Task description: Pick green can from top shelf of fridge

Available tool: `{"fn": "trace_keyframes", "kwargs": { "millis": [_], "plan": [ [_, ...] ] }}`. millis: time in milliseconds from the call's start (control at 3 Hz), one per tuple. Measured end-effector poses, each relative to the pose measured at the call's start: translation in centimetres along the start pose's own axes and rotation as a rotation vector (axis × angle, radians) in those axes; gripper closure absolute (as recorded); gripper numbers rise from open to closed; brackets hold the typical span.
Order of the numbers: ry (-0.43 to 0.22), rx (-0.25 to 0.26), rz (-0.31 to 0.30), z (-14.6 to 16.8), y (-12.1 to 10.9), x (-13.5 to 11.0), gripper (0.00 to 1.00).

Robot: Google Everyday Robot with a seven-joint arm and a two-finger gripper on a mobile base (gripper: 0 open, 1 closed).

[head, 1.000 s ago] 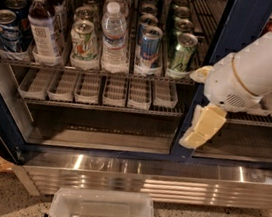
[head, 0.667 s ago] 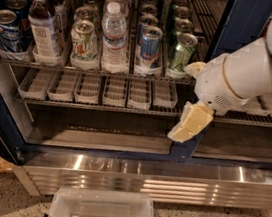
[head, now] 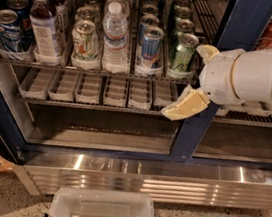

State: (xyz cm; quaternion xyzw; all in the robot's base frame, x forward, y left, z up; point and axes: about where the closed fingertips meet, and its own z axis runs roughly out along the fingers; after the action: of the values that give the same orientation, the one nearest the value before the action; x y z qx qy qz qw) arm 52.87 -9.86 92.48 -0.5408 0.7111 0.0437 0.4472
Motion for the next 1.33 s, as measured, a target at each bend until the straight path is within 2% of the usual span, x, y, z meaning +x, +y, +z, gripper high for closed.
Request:
{"fn": "trace_keyframes", "kwargs": {
  "millis": [333,667,1000,1333],
  "plan": [
    [0.000,0.000,0.000,0.0,0.0,0.0,0.00],
    [-0.026,0.020,0.066,0.7,0.3,0.4,0.00],
    [-0.101,0.057,0.179,2.5,2.2,1.1,0.00],
    [-0.171,0.112,0.239,2.4,1.4,-1.5,0.00]
  ]
}}
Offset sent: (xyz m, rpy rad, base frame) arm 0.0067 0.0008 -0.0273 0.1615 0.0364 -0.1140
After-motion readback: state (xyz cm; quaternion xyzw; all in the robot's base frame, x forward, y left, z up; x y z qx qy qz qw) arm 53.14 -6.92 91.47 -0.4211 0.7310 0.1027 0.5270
